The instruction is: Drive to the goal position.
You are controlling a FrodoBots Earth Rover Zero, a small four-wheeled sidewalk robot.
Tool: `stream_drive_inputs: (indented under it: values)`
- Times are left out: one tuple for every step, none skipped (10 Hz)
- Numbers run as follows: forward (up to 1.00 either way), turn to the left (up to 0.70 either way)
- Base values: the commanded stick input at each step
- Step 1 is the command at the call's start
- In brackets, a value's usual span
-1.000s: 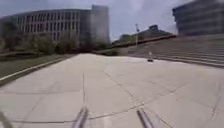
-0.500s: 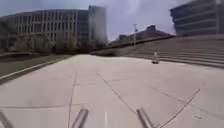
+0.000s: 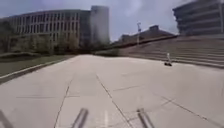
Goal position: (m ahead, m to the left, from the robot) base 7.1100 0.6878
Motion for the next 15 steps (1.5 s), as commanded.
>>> stream_drive_inputs:
  values:
    - [1.0, 0.0]
    - [1.0, 0.0]
    - [1.0, 0.0]
    - [1.0, 0.0]
    - [1.0, 0.0]
    - [1.0, 0.0]
    - [1.0, 0.0]
    - [1.0, 0.0]
    - [1.0, -0.17]
    - [1.0, -0.32]
    - [1.0, -0.38]
    - [1.0, -0.37]
    - [1.0, -0.09]
    - [1.0, -0.01]
    - [1.0, 0.0]
